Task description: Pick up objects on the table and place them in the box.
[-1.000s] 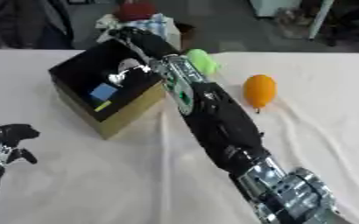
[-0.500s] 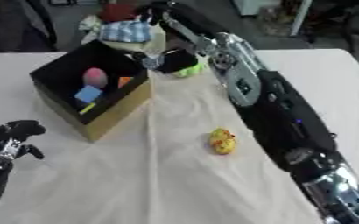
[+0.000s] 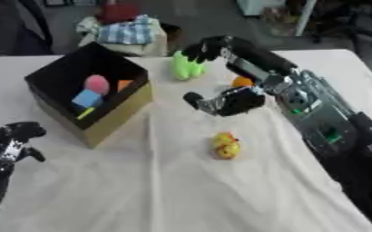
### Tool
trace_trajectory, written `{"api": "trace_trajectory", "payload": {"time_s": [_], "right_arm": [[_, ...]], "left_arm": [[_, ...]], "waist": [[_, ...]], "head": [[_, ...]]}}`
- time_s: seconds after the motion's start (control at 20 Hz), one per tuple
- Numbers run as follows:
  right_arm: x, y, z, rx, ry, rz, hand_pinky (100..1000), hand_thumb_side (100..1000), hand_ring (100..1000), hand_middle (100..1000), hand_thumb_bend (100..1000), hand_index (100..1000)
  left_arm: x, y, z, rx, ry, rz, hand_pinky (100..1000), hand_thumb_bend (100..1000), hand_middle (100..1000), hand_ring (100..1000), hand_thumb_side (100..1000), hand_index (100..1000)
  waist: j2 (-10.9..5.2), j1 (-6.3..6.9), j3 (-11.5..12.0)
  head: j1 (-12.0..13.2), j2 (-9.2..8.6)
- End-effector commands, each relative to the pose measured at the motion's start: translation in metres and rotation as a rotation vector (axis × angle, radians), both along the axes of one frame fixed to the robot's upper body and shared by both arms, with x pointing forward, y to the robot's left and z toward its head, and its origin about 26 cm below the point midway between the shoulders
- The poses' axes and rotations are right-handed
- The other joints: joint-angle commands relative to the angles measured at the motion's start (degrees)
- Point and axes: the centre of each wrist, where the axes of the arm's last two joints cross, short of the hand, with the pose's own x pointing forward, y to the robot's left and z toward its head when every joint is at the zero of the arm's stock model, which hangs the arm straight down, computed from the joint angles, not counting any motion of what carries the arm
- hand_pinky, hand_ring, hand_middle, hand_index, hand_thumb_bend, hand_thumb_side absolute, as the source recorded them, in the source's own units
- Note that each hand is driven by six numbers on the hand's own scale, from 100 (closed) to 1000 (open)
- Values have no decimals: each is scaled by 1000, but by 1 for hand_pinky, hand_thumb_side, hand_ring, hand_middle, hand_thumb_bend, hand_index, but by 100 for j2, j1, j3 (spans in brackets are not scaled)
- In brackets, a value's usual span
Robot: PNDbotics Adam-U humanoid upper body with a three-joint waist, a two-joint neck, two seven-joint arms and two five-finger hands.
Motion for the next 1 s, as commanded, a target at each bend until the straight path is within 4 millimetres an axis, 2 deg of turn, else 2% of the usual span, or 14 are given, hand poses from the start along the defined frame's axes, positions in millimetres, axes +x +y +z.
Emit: {"api": "trace_trajectory", "payload": {"time_s": [0.05, 0.3, 0.5, 0.7, 1.0], "right_arm": [[-2, -9, -11, -50, 39, -12, 762, 467, 749, 716, 248, 846], [5, -20, -51, -94, 132, -65, 761, 458, 747, 705, 233, 810], [11, -28, -74, -118, 192, -107, 759, 450, 746, 704, 229, 804], [17, -37, -86, -140, 199, -154, 758, 424, 747, 706, 219, 799], [21, -45, -92, -178, 167, -199, 758, 381, 750, 710, 198, 784]], "left_arm": [[0, 6, 6, 19, -19, 15, 429, 383, 617, 748, 617, 701], [0, 5, 5, 18, -19, 14, 429, 382, 617, 749, 618, 702], [0, 5, 5, 17, -18, 14, 429, 382, 617, 749, 619, 702], [0, 5, 5, 16, -17, 13, 429, 381, 618, 750, 620, 701], [0, 5, 4, 17, -15, 14, 430, 380, 618, 750, 621, 701]], "waist": [[-70, 14, -19], [-56, 48, -43], [-53, 57, -49], [-50, 62, -48], [-48, 54, -46]], "head": [[2, -35], [-13, -33], [-26, -30], [-29, -27], [-36, -26]]}}
